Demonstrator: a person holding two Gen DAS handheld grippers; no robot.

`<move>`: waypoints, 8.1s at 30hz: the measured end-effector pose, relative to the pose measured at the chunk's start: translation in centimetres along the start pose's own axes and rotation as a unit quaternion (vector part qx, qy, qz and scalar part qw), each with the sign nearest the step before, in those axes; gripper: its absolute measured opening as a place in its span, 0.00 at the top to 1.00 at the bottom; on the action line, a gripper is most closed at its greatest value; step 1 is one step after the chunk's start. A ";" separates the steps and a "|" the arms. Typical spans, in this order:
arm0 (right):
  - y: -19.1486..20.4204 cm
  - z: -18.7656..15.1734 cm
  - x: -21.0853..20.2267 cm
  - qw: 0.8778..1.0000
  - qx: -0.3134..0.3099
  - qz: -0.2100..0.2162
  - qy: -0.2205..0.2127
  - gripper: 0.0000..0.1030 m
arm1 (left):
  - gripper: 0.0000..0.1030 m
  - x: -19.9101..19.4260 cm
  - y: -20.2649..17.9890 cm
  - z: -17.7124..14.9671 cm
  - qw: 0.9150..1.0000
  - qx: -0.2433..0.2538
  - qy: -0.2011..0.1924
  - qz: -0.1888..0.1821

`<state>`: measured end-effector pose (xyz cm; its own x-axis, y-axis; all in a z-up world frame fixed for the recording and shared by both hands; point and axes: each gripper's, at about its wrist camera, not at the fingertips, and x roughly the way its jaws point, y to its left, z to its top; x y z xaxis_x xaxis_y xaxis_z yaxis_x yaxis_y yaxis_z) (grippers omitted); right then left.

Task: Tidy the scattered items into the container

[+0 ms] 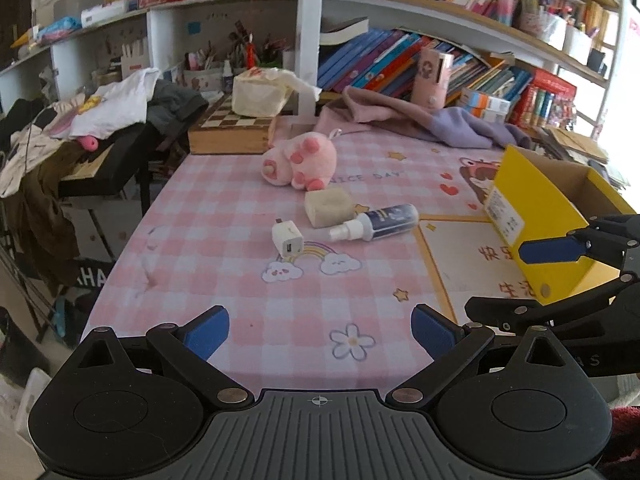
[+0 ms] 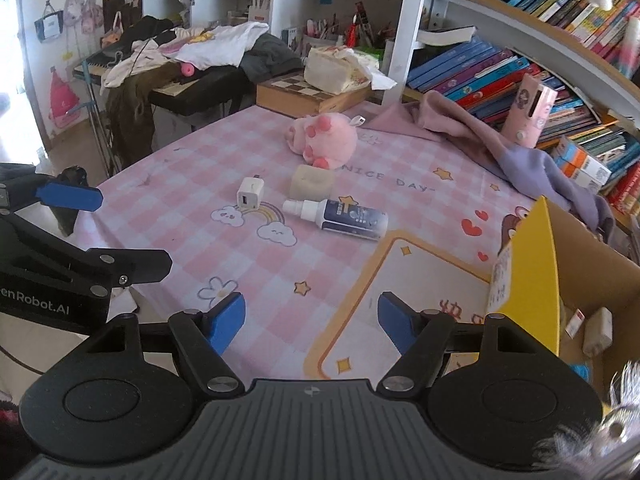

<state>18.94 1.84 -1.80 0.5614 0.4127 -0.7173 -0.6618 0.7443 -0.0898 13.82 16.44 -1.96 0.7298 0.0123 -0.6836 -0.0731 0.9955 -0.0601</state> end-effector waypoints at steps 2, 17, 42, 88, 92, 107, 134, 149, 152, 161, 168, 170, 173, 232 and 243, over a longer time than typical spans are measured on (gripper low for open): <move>-0.4 0.4 0.7 1.000 -0.002 0.004 0.004 0.30 | 0.04 0.7 0.2 0.5 1.000 -0.004 0.004 0.002; -2.7 4.4 6.6 0.996 -0.068 0.019 0.057 0.49 | 0.04 5.8 1.9 4.1 0.999 -0.041 0.017 0.018; -4.0 9.5 17.9 0.952 -0.275 0.085 0.108 0.57 | 0.67 16.6 4.0 6.4 0.992 -0.088 0.094 0.009; -5.0 7.0 7.4 0.992 0.009 0.098 0.084 0.70 | 0.76 6.2 3.2 6.9 0.995 -0.060 0.026 -0.078; -4.3 6.1 5.5 0.993 0.023 0.086 0.072 0.70 | 0.76 3.9 2.8 6.3 0.994 -0.051 0.011 -0.095; 1.0 0.4 -2.1 0.995 0.058 0.062 0.054 0.70 | 0.76 -3.7 1.2 1.0 0.990 -0.006 -0.001 -0.141; 3.9 -10.4 -14.0 0.983 0.170 -0.057 0.046 0.70 | 0.76 -9.8 -5.0 -4.6 0.960 0.084 0.000 -0.267; 1.6 -15.8 -18.5 0.954 0.256 -0.143 0.059 0.70 | 0.76 -8.7 -12.2 -5.0 0.917 0.159 0.027 -0.364; 0.9 -17.0 -19.7 0.946 0.277 -0.160 0.059 0.70 | 0.76 -8.6 -13.8 -5.1 0.908 0.174 0.032 -0.380; -1.2 -18.8 -21.1 0.932 0.309 -0.182 0.059 0.70 | 0.76 -7.8 -17.2 -5.0 0.892 0.205 0.042 -0.400; -2.6 -19.3 -21.1 0.928 0.319 -0.185 0.061 0.70 | 0.76 -7.1 -18.9 -4.6 0.888 0.213 0.048 -0.404; -3.1 -19.4 -20.9 0.928 0.320 -0.183 0.061 0.70 | 0.76 -6.8 -19.3 -4.4 0.889 0.214 0.048 -0.403; -3.8 -19.4 -20.7 0.928 0.321 -0.181 0.059 0.70 | 0.76 -6.4 -19.8 -4.0 0.890 0.216 0.045 -0.399; -33.4 -7.5 -2.7 0.993 -0.003 0.068 0.096 0.70 | 0.76 14.7 -31.7 8.4 0.964 0.160 0.138 -0.163; -33.0 -7.1 0.1 0.974 -0.044 0.136 0.177 0.70 | 0.76 16.3 -32.3 8.3 0.950 0.179 0.187 -0.173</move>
<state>37.31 -26.45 -3.84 0.1641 0.3695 -0.9146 -0.8103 0.5793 0.0887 33.66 -14.72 -5.13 0.3705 -0.2884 -0.8829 0.4116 0.9031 -0.1223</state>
